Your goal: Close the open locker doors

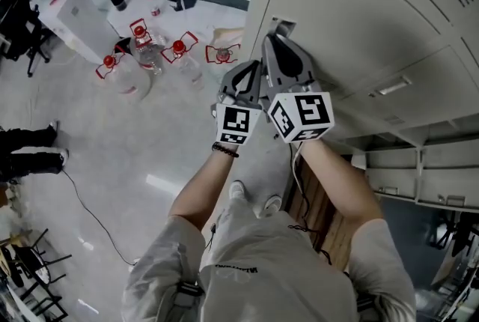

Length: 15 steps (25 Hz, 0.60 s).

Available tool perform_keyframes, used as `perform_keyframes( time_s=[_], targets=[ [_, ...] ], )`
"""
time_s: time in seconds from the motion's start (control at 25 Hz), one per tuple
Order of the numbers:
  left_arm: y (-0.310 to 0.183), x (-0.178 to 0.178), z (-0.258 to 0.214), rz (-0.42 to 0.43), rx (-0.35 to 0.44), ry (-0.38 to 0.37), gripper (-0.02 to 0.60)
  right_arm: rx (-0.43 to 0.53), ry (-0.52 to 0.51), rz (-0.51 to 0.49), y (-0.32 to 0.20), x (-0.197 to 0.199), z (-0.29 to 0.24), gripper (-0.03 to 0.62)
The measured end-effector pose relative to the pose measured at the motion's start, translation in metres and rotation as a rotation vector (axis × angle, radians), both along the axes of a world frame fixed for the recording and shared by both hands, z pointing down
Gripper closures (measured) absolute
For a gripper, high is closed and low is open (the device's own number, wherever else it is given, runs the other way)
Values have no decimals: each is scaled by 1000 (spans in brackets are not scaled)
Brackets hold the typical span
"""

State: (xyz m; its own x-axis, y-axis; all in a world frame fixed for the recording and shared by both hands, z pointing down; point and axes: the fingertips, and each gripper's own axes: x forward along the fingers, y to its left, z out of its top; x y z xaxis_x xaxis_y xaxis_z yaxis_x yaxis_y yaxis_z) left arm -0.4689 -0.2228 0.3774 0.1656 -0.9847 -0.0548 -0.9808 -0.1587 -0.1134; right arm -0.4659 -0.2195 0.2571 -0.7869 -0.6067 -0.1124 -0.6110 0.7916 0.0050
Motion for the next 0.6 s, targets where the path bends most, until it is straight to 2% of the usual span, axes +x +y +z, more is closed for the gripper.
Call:
perform_keyframes(
  time_s=[0.36,0.6],
  targets=[
    [-14,-3,0,-23,-10,19,576,15,-5,81,-13,-3,0,566],
    [-13,-3,0,-21,-1,9,577,24,3,79,-11,-5,0,571]
  ],
)
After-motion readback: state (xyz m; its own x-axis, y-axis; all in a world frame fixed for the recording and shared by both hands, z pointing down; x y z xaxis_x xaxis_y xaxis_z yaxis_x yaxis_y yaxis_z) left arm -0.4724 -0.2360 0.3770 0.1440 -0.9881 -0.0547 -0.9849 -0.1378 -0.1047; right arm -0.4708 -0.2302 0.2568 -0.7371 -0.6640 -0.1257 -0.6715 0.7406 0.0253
